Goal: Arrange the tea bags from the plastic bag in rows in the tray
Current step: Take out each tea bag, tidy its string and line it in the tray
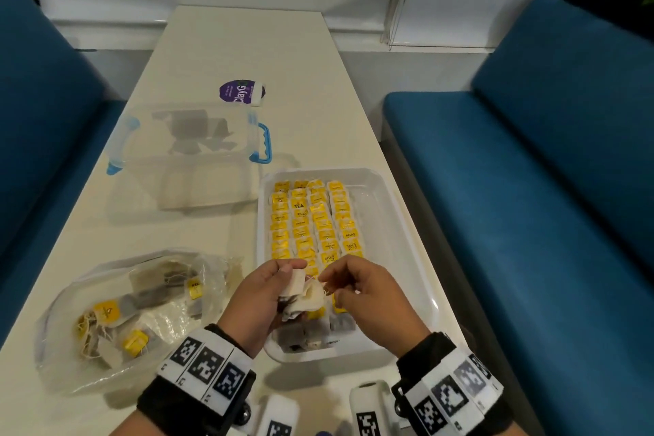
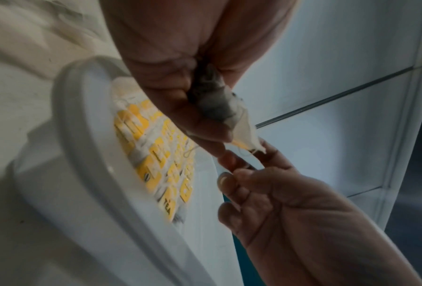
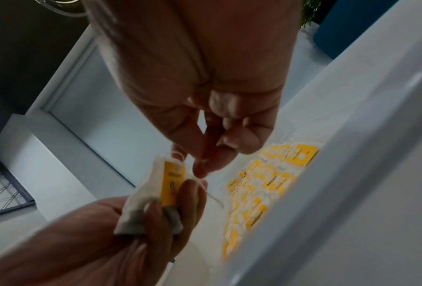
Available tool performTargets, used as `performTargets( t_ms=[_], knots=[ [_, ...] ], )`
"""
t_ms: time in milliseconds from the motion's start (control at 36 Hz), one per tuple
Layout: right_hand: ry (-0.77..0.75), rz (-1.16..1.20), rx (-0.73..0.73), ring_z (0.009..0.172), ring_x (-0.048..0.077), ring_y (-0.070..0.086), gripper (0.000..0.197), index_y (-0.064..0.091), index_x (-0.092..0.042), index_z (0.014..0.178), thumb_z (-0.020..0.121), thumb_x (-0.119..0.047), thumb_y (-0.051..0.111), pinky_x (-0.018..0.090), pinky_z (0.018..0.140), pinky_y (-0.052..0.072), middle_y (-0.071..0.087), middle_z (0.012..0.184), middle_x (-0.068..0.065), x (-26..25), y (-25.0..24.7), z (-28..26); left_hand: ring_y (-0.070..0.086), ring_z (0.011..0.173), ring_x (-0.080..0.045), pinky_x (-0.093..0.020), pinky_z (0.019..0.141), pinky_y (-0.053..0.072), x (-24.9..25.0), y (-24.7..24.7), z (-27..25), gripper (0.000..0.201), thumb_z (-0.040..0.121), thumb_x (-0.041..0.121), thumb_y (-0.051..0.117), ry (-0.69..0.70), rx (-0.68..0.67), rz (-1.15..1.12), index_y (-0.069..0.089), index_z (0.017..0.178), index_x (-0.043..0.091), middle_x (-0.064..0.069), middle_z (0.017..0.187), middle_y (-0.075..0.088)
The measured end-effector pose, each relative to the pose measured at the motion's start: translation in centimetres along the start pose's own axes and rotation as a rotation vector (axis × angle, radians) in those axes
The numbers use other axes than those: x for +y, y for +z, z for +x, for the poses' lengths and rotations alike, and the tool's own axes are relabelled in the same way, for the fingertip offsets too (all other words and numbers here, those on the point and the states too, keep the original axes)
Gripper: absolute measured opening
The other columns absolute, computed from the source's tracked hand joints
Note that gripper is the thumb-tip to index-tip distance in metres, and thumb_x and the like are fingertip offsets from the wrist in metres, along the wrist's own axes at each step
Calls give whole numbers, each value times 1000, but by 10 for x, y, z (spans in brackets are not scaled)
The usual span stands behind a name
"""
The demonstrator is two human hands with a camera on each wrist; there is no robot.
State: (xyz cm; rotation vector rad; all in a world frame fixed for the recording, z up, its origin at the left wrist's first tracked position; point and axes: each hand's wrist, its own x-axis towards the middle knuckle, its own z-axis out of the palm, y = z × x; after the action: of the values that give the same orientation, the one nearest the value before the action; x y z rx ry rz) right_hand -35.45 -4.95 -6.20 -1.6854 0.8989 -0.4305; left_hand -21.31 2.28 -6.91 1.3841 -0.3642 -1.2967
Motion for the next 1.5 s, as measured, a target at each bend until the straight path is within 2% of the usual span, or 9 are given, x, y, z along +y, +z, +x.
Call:
performTargets(
  t_ms=[83, 306, 500, 639, 750, 861, 1167, 1305, 1500],
  knots=[
    [-48, -35, -69, 73, -2, 53, 50, 64, -34, 85, 77, 14, 50, 12, 73, 45, 61, 86, -7, -1, 3, -1, 64, 58, -20, -24, 45, 51, 2, 1, 1, 25, 99, 15, 39, -19, -8, -44, 63, 95, 9, -10, 77, 67],
    [-106, -46, -6, 74, 3, 51, 26, 66, -31, 73, 73, -7, 76, 10, 67, 38, 56, 86, -2, 5, -4, 10, 64, 54, -16, -24, 44, 52, 4, 1, 4, 20, 97, 12, 43, -79, -37, -117, 60, 89, 6, -11, 81, 65],
    [-72, 47, -17, 77, 3, 54, 20, 65, -26, 77, 83, -8, 68, 12, 67, 40, 62, 86, -6, 8, -9, 15, 62, 52, -14, -24, 46, 53, 5, -1, 10, 11, 92, 15, 51, -72, -42, -136, 56, 83, 10, -3, 70, 66],
    [-9, 207, 13, 61, 7, 55, 13, 58, -13, 81, 88, -2, 59, 11, 51, 40, 62, 72, 3, 2, -16, 16, 62, 61, -15, -23, 47, 51, 3, -2, 10, 9, 81, 20, 59, -27, -30, -82, 56, 80, 12, -1, 69, 65],
    [-20, 55, 87, 61, 8, 52, 24, 60, -23, 81, 80, 0, 67, 20, 58, 44, 59, 70, -5, 4, -21, 18, 60, 65, -18, -20, 45, 47, 4, 1, 11, 11, 77, 22, 64, 51, -14, 56, 58, 76, 14, -3, 71, 64],
    [4, 118, 72, 63, 16, 53, 31, 59, -26, 89, 77, 0, 71, 32, 66, 49, 57, 66, 6, -1, -25, 18, 56, 59, -13, -18, 45, 45, 4, 6, 11, 13, 75, 21, 75, 107, -63, 265, 64, 80, 16, -2, 67, 61],
    [71, 163, 154, 63, 13, 49, 34, 50, -29, 99, 82, -8, 69, 22, 61, 43, 49, 68, 8, 2, -16, 19, 41, 38, -8, -14, 39, 31, -7, 17, 14, 24, 61, 19, 77, 35, -160, 305, 53, 57, 15, -2, 50, 52],
    [204, 182, 59, 74, 20, 61, 53, 43, -22, 119, 77, -18, 75, 23, 50, 47, 54, 87, 22, 4, -20, 13, 49, 53, -12, -22, 49, 33, -10, 16, 18, 26, 53, 30, 75, -6, -105, 250, 51, 59, 19, 0, 58, 58],
    [177, 130, 152, 54, 15, 55, 38, 53, -14, 95, 70, -6, 80, 23, 45, 45, 53, 69, 13, 3, -27, 9, 47, 57, -12, -19, 47, 34, -10, 21, 16, 15, 61, 27, 73, -29, -100, 253, 60, 64, 20, -5, 71, 57]
  ],
)
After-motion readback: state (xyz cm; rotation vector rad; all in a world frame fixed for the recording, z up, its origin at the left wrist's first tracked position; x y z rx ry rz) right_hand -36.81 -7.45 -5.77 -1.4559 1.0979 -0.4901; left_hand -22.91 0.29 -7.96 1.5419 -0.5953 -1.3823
